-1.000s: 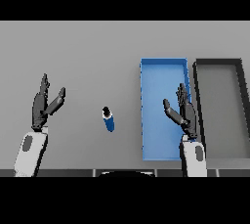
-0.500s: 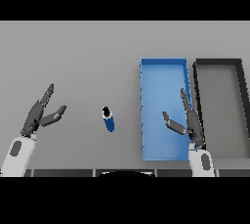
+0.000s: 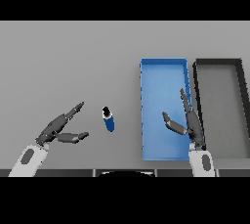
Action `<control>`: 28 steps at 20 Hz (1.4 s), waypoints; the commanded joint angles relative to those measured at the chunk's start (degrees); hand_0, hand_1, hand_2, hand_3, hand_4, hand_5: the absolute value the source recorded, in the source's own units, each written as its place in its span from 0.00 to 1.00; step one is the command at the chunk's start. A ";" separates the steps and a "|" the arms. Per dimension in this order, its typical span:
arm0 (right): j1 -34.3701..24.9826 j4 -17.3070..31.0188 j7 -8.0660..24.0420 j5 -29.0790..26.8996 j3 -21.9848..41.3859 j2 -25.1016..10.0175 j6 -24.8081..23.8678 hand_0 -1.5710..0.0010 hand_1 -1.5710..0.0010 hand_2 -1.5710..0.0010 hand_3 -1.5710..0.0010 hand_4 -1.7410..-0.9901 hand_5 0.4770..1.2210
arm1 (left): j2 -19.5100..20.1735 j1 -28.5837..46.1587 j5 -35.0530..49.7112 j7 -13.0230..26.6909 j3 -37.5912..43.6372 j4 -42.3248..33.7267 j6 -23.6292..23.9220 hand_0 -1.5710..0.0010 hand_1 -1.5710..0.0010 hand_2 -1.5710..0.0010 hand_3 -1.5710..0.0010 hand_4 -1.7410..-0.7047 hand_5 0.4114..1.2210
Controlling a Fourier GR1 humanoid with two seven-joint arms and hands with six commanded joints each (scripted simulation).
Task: Pick up the blue pipe and place it into the blue bin.
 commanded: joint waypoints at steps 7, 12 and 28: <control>-0.89 0.73 0.52 -0.41 -0.41 0.40 -0.22 1.00 1.00 1.00 1.00 0.70 0.20 | -6.01 -2.88 -3.19 2.64 -5.23 1.45 -0.35 1.00 1.00 1.00 1.00 0.57 0.05; 0.45 -0.82 0.95 0.43 0.45 0.86 -0.46 1.00 1.00 1.00 1.00 0.72 0.19 | -13.69 -6.48 -6.32 1.30 -7.47 7.12 2.15 1.00 1.00 1.00 1.00 0.57 0.06; 0.59 -0.30 -0.57 -0.44 -0.89 -0.27 -0.15 1.00 1.00 1.00 1.00 0.69 0.24 | -24.90 -10.73 -4.75 -2.62 -7.40 16.81 3.15 0.77 0.65 0.56 0.53 0.36 0.52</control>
